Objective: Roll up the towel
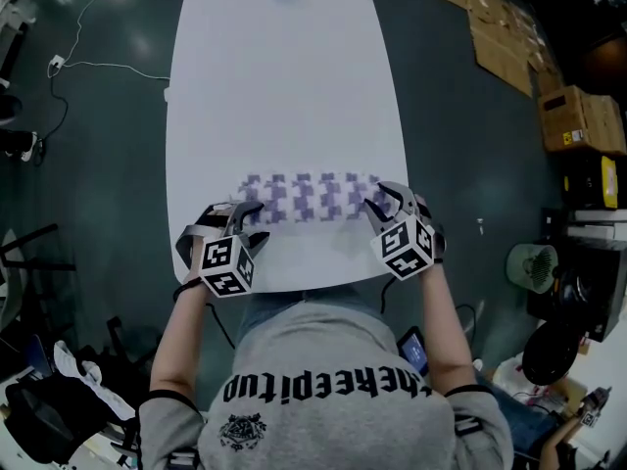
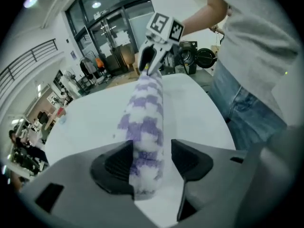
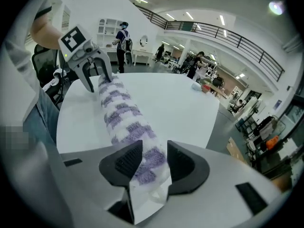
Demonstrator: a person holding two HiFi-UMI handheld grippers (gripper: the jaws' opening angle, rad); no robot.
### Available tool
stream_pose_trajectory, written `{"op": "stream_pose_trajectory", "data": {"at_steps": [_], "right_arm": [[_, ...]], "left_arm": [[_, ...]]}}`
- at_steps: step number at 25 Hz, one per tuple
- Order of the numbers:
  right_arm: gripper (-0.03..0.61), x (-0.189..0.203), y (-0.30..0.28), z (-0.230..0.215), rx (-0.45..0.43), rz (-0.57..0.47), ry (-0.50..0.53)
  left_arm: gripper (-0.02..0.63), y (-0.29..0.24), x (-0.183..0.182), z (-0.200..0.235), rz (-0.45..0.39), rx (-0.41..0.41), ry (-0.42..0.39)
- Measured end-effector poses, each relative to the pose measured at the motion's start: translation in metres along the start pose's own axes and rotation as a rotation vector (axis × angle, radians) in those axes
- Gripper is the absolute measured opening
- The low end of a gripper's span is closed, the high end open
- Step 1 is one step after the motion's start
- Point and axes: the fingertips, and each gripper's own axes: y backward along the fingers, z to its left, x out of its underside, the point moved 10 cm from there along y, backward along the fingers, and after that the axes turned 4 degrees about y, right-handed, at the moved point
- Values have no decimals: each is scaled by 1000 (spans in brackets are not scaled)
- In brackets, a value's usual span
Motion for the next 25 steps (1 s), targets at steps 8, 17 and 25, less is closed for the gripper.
{"op": "stream_pose_trajectory", "data": {"at_steps": [8, 17, 25], "right_arm": [[211, 26, 16, 61, -28, 23, 182], [132, 23, -7, 32, -50, 37, 55], [133, 11, -14, -3, -129, -8, -122]], "left_arm": [[238, -15, -4, -21, 37, -23, 25], [160, -14, 0, 12, -40, 38, 149], [172, -5, 13, 63, -175, 155, 353]]}}
